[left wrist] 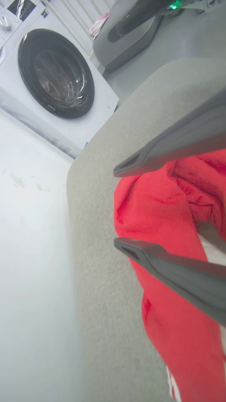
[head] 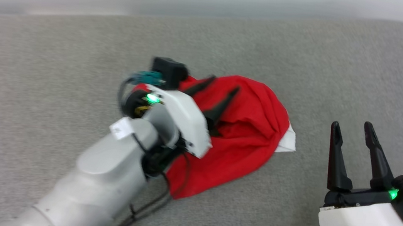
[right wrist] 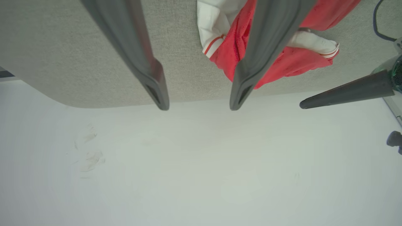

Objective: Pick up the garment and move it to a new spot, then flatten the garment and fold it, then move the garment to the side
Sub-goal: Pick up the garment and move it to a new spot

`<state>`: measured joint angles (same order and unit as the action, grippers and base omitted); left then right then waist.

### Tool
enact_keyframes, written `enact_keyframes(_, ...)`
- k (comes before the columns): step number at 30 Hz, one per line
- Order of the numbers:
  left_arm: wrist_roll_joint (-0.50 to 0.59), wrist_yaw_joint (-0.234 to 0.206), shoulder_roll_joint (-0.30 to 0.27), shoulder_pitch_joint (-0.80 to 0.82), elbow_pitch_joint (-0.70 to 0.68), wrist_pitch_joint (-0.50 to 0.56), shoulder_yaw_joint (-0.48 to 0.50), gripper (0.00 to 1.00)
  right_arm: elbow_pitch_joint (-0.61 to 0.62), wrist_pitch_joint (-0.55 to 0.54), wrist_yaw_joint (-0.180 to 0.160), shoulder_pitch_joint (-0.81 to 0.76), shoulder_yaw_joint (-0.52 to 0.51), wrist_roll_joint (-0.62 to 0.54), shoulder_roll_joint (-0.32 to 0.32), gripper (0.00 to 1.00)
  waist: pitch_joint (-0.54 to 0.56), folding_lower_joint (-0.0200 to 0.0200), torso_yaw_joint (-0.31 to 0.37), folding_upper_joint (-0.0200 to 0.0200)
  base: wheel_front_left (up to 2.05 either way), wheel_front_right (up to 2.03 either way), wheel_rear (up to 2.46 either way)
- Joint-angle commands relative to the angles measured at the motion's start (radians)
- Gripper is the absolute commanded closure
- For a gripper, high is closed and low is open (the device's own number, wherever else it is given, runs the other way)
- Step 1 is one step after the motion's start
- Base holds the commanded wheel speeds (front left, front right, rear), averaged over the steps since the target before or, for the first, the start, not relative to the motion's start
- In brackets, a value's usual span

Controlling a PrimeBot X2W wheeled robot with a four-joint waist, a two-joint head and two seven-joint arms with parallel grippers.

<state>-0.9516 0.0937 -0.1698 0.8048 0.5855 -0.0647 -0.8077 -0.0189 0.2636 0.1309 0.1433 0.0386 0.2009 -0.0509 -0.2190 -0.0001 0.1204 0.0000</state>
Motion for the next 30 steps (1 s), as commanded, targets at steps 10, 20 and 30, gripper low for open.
enact_keyframes(10,0.154,-0.089,-0.23,-0.136,-0.122,-0.199,0.111,0.0,0.0,0.002,0.0,-0.044,-0.057,-0.039,0.001,0.0,0.124,0.0001,-0.115,0.0,0.0,0.0,0.0)
enact_keyframes(20,0.372,-0.203,-0.297,-0.573,-0.52,-0.201,0.426,0.0,0.018,0.002,0.0,-0.067,-0.057,-0.045,0.001,0.0,0.15,0.0001,-0.125,0.0,0.0,0.0,0.0)
enact_keyframes(30,0.476,-0.155,-0.175,-0.812,-0.623,-0.201,0.544,0.0,0.024,0.002,0.0,-0.086,-0.034,-0.036,0.001,0.0,0.159,0.0001,-0.111,0.0,0.0,0.0,0.0)
